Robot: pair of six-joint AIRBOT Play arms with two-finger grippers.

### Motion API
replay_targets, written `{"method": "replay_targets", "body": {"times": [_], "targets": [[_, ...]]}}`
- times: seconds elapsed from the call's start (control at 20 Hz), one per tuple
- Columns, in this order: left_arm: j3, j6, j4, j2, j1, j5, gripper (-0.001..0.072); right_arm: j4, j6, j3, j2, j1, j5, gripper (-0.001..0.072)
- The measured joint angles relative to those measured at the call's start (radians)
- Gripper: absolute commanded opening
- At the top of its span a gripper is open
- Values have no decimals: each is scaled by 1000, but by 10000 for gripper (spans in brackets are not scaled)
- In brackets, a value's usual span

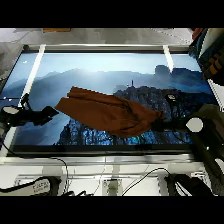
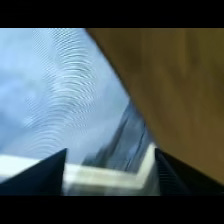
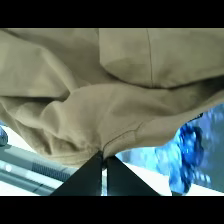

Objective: Fold the clothes and pants, and hang the long-sleeved shirts on hangers.

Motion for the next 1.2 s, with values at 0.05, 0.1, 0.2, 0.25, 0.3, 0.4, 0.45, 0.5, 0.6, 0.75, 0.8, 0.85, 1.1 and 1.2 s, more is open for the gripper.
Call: {"method": "replay_targets", "body": {"times": [0.05, 0.1, 0.2, 0.25, 0.3, 0.4, 0.45, 0.5, 0.6, 0.75, 0.8, 0.85, 1.1, 1.2], "targets": [[-2, 26, -43, -24, -4, 30, 435, 2, -1, 0, 1, 0, -5, 9], [-4, 57, -92, -49, -8, 65, 435, 3, -1, -2, 2, 0, -11, 9], [-5, 111, -172, -87, -17, 139, 413, 7, -1, -2, 3, 0, -18, 9], [-4, 128, -199, -103, -23, 175, 402, 11, -1, -2, 3, 0, -21, 9], [2, 145, -222, -119, -31, 207, 403, 15, -1, -2, 3, 0, -21, 10], [23, 165, -257, -149, -50, 253, 402, 22, 0, -2, 3, 0, -25, 10], [36, 170, -266, -165, -62, 273, 372, 24, -1, -2, 3, 0, -26, 10], [52, 174, -274, -182, -77, 293, 227, 26, 0, -2, 3, 0, -26, 10], [77, 180, -273, -211, -102, 328, 16, 28, 0, -2, 3, 0, -27, 10], [108, 185, -281, -229, -121, 350, 15, 30, 2, 0, 4, 0, -27, 10], [121, 185, -283, -225, -122, 351, 15, 30, 3, 6, 4, 0, -27, 10], [134, 187, -283, -214, -120, 345, 15, 29, 3, 18, 4, 0, -28, 10], [200, 193, -283, -9, -101, 293, 15, 6, 4, 183, 4, 0, -44, 10], [225, 224, -282, 137, -98, 287, 16, 3, 4, 297, 4, 0, -46, 10]]}}
